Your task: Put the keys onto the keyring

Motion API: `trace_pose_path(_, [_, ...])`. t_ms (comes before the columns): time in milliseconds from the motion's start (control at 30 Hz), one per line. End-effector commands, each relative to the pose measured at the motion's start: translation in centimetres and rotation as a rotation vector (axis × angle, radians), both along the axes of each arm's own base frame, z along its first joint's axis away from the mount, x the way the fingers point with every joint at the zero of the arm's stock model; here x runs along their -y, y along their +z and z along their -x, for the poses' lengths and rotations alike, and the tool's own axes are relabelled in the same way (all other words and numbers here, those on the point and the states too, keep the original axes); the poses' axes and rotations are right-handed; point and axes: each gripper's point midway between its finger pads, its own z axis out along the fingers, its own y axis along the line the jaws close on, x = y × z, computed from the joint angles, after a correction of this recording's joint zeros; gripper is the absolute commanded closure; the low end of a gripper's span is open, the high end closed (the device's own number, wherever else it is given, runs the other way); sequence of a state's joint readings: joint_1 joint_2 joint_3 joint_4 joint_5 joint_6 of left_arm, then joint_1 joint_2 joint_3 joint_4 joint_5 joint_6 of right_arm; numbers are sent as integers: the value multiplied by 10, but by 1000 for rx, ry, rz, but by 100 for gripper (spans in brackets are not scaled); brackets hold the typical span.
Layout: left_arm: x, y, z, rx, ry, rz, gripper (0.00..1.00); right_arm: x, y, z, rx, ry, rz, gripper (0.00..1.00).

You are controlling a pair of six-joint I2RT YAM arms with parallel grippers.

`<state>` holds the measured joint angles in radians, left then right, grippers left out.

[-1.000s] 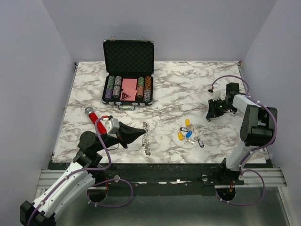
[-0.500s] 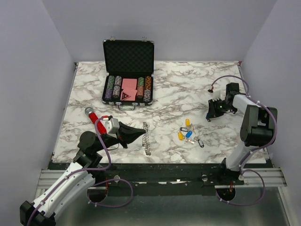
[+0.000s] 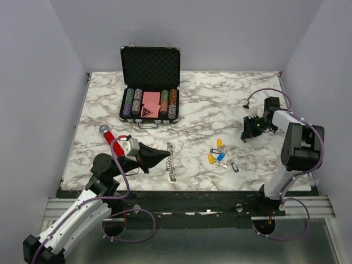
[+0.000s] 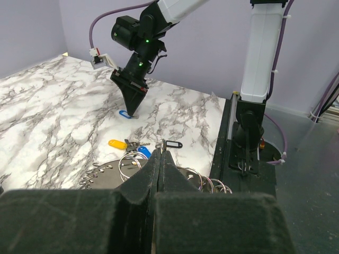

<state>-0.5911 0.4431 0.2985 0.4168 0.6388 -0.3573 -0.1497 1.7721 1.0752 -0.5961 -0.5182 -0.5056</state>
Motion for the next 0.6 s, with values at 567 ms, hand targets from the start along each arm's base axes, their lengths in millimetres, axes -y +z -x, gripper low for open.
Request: trace_pose_path(567, [-2, 8, -1, 38, 22, 21, 100, -1, 12, -1, 25, 36, 5, 81])
